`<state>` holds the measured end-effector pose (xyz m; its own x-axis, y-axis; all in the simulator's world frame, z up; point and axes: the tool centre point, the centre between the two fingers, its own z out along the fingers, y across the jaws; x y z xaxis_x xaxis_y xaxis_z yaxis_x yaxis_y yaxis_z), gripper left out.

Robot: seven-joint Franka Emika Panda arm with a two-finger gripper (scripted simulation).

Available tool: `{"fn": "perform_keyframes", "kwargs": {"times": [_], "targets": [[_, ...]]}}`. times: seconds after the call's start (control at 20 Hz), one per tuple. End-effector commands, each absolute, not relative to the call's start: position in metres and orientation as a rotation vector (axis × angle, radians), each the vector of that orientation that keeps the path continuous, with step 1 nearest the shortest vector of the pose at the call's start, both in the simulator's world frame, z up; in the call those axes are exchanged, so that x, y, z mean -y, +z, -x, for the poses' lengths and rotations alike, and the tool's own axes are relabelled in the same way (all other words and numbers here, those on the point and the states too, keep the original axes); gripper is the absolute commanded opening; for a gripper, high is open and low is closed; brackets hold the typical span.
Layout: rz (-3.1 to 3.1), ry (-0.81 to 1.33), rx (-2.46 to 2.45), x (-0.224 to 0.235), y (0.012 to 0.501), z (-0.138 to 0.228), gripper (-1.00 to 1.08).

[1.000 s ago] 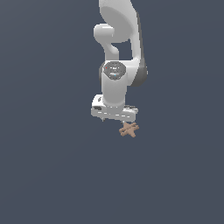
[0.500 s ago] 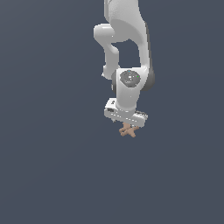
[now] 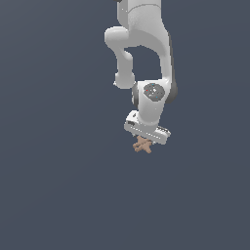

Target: Pick up the object and move it to a goal position.

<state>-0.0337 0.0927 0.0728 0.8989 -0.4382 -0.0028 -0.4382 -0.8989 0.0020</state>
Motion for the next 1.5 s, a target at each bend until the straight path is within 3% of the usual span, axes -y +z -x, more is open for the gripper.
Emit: {"fn": "perform_keyframes", "kwargs": {"times": [0.0, 1.2, 1.25, 1.45], "targets": [[-3.054, -0.002, 0.733, -0.097, 0.07, 0.035, 1.0], [-3.051, 0.0, 0.75, -0.1, 0.017, 0.037, 1.0], [-3.051, 0.0, 0.75, -0.1, 0.017, 0.037, -1.0], [-3.051, 0.0, 0.75, -0.1, 0.017, 0.037, -1.0]]}}
